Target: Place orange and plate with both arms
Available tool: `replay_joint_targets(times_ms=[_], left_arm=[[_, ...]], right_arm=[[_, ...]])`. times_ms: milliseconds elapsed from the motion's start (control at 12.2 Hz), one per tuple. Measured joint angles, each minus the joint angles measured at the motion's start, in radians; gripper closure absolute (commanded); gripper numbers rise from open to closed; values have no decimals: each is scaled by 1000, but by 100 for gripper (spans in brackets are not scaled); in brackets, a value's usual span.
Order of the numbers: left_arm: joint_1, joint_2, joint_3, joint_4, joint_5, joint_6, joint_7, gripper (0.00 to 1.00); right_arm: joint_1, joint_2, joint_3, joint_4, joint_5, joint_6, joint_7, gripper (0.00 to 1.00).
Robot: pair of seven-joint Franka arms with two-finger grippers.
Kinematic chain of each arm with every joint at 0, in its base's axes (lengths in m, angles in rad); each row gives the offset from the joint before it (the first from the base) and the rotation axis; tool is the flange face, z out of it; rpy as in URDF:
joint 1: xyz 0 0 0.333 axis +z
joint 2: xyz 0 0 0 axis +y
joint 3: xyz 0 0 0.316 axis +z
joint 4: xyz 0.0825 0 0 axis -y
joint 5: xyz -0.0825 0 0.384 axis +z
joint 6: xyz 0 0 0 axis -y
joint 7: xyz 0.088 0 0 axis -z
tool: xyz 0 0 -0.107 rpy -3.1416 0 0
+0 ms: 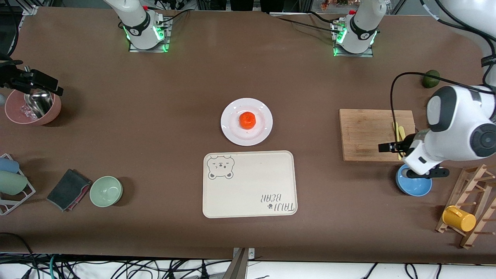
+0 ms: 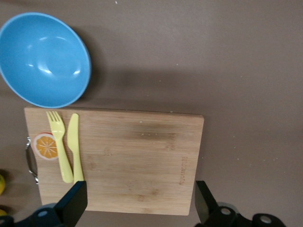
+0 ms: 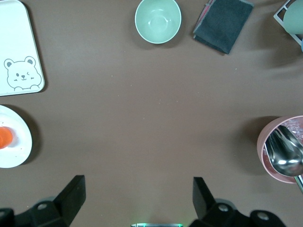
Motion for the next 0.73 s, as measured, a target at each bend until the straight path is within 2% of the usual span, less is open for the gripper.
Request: replay_joint_targets(times_ms=[735], left_arm=[[17,-108,-9,39,1,-90,19,0]], right_arm=[[0,0,0,0,0,8,0,0]])
